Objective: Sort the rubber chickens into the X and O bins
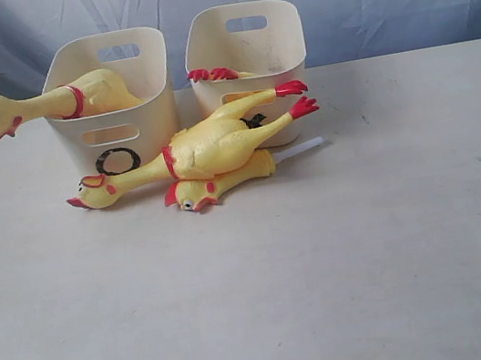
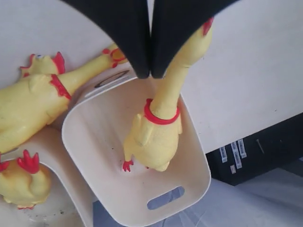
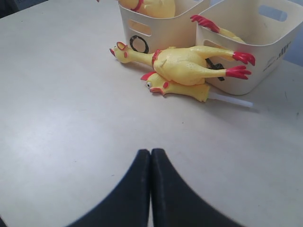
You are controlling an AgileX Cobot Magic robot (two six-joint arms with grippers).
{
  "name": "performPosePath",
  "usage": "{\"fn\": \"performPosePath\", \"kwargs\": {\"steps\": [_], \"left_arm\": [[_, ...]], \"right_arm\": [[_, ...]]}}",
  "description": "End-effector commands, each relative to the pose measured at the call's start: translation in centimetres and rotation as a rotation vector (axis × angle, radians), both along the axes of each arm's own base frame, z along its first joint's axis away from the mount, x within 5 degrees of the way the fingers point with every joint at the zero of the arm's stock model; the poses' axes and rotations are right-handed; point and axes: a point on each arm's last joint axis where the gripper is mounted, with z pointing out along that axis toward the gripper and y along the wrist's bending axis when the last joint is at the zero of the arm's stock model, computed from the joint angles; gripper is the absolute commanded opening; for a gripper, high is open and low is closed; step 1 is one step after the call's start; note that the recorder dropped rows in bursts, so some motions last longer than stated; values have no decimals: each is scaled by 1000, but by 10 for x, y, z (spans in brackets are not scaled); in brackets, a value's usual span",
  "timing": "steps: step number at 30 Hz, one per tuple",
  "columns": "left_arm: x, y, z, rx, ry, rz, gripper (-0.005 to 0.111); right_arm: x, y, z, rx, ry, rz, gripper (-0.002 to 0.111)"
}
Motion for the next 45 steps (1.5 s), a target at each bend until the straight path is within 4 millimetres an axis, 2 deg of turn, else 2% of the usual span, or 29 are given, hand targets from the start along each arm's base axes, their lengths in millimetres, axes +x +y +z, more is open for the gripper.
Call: {"fn": "performPosePath", "kwargs": {"steps": [1, 8, 11, 14, 17, 18, 21, 24, 26, 27, 31, 32, 36, 39, 45], "left_arm": [[-24, -13, 4, 48, -11, -41, 0], [-58, -27, -20, 95, 72, -91, 0], [-81, -27, -49, 173, 118, -108, 0], [-97, -26, -73, 171, 124, -130, 0], [-118, -30, -116, 196, 148, -213, 0], [-120, -31, -125, 209, 145, -245, 0], [-126, -35, -156, 294, 19, -447, 0], [-128, -35, -172, 391, -119, -590, 2], [-130, -36, -178, 412, -180, -638, 9], [-130, -38, -180, 412, -237, -667, 16], [-128, -43, -204, 467, -263, -783, 52], [-126, -46, -209, 471, -260, -803, 56], [-114, -56, -229, 420, -301, -849, 57], [-90, -48, -243, 386, -251, -759, 57], [-52, -39, -248, 353, -319, -685, 57]], "right_arm": [[1, 0, 2, 8, -10, -2, -1], [1, 0, 2, 8, -9, -1, -1], [1, 0, 2, 7, -6, 1, -1], [0, 1, 1, 6, -3, 3, -1], [0, 1, 1, 6, -3, 3, -1], [0, 1, 1, 6, -3, 3, -1], [0, 1, 1, 6, -3, 3, -1], [0, 1, 1, 6, -3, 3, -1], [0, 1, 1, 6, -3, 3, -1], [0, 1, 1, 6, -3, 3, -1], [0, 1, 2, 13, -2, 4, -1], [0, 1, 2, 15, -2, 4, -1], [0, 1, 2, 17, -2, 5, -1], [0, 1, 2, 17, -2, 5, -1], [0, 1, 2, 17, -2, 5, -1]]}}
